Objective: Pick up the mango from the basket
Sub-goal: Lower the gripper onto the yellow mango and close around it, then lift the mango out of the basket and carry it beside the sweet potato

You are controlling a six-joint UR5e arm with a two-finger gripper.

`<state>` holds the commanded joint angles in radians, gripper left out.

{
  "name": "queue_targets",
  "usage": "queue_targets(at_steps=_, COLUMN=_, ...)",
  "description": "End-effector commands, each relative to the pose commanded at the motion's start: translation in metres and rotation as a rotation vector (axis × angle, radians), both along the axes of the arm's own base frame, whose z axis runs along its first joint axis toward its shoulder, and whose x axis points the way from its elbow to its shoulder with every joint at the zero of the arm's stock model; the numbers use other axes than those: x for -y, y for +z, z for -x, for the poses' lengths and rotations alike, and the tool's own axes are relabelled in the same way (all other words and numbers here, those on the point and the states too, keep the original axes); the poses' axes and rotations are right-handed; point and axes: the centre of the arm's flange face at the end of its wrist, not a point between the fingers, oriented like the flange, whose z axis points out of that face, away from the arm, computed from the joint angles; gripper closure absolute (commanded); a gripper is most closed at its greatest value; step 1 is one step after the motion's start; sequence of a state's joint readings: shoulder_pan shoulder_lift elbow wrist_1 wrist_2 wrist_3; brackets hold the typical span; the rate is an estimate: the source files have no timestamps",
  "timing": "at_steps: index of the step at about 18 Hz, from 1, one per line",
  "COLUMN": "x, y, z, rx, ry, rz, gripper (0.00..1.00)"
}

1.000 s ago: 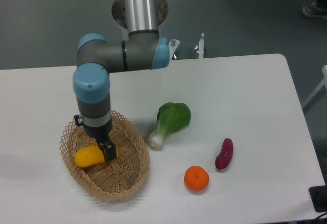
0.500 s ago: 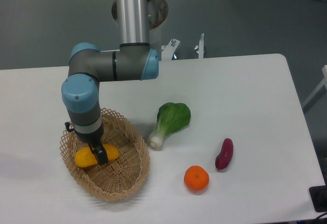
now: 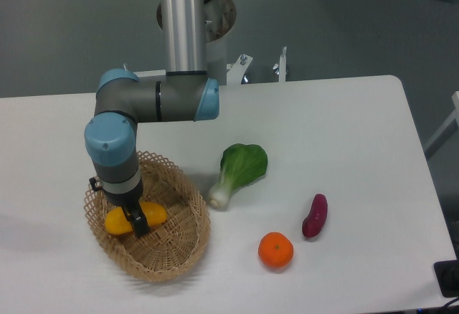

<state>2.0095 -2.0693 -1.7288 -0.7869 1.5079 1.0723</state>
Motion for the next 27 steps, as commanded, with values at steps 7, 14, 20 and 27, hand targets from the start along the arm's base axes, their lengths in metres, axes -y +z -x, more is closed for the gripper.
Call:
queue_targets(at_steps=7, x=0.000, y=0.004, z=0.001, rx=-0.007, ry=0.044, rz=-0.006, gripper=0.36)
queue_targets(at_steps=14, x=0.000, y=0.010, z=0.002, rx=-0.017, ry=0.042, rz=-0.013, gripper=0.49)
queue_targets(at_steps=20, x=-0.005, y=0.037, z=0.008, rx=-0.036, ry=0.053, rz=-0.055, gripper=0.49)
queue_targets(at_steps=27, x=0.020, y=0.110, z=0.127, rx=-0.092, ry=0.242, rz=-0.165, gripper=0.47)
